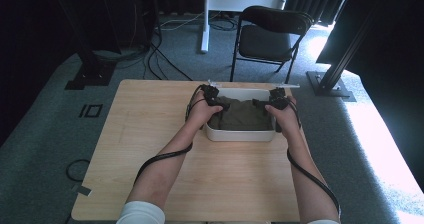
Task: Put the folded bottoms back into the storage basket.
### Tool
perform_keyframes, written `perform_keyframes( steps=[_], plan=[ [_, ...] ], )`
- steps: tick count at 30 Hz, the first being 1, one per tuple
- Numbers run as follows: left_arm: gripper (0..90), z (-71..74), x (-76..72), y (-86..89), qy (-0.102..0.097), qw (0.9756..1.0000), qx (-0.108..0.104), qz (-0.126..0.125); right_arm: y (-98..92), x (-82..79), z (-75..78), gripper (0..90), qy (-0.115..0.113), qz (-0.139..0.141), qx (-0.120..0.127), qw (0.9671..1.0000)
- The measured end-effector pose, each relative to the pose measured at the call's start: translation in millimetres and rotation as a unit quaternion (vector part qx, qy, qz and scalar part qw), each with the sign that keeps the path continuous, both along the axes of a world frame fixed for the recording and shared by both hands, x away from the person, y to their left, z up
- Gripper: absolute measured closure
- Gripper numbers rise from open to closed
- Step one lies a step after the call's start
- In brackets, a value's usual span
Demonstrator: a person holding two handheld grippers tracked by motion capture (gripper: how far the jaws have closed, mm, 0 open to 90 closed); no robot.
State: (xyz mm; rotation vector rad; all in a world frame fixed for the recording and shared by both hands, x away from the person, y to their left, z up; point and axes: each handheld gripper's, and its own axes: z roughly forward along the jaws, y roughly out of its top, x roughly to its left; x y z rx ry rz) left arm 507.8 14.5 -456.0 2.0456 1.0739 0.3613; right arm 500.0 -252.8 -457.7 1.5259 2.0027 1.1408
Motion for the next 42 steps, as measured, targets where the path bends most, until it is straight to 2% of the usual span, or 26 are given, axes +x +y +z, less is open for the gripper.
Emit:
perform_keyframes(
  steps=[2,4,6,8,14,17,21,23,29,34,42],
  plan=[
    [25.9,2.1,-3.0,1.2,-0.011,0.9999,0.004,-0.007,0.4,-1.5,1.0,15.5,-0.001,0.004,0.001,1.0000],
    [22.3,4.1,-5.1,2.5,-0.025,0.9997,0.008,0.003,-0.1,-3.9,2.5,13.5,-0.003,0.002,-0.008,1.0000],
    [21.4,6.0,-7.6,4.3,-0.040,0.9989,0.021,0.009,-1.5,-6.4,4.4,13.6,-0.005,-0.002,-0.004,1.0000],
    [20.3,7.7,-10.2,6.3,-0.043,0.9987,0.026,0.009,-2.9,-9.7,6.4,13.5,-0.009,0.002,0.000,1.0000],
    [18.5,6.3,-19.0,12.3,-0.053,0.9986,0.006,0.000,-5.6,-18.8,10.0,13.5,-0.015,0.003,-0.003,0.9999],
    [18.5,5.0,-24.4,15.1,-0.066,0.9977,0.015,-0.005,-5.6,-21.9,10.8,13.5,-0.016,0.006,-0.003,0.9998],
    [18.5,5.0,-29.9,19.6,-0.080,0.9968,-0.001,-0.001,-1.8,-28.1,9.1,13.5,-0.018,0.022,-0.009,0.9996],
    [18.5,5.1,-34.4,23.1,-0.092,0.9957,0.006,-0.005,-0.7,-29.3,8.3,13.5,-0.017,0.024,-0.011,0.9995],
    [18.5,4.5,-47.4,30.0,-0.100,0.9948,-0.016,-0.009,5.8,-37.4,3.7,13.5,-0.020,0.034,-0.016,0.9991],
    [18.5,5.7,-57.1,35.3,-0.107,0.9940,-0.020,-0.007,7.6,-45.4,3.2,13.5,-0.027,0.040,-0.016,0.9987],
    [18.5,10.6,-76.1,38.0,-0.107,0.9933,-0.036,-0.026,11.1,-61.5,5.8,13.5,-0.042,0.052,-0.020,0.9976]
  ],
)
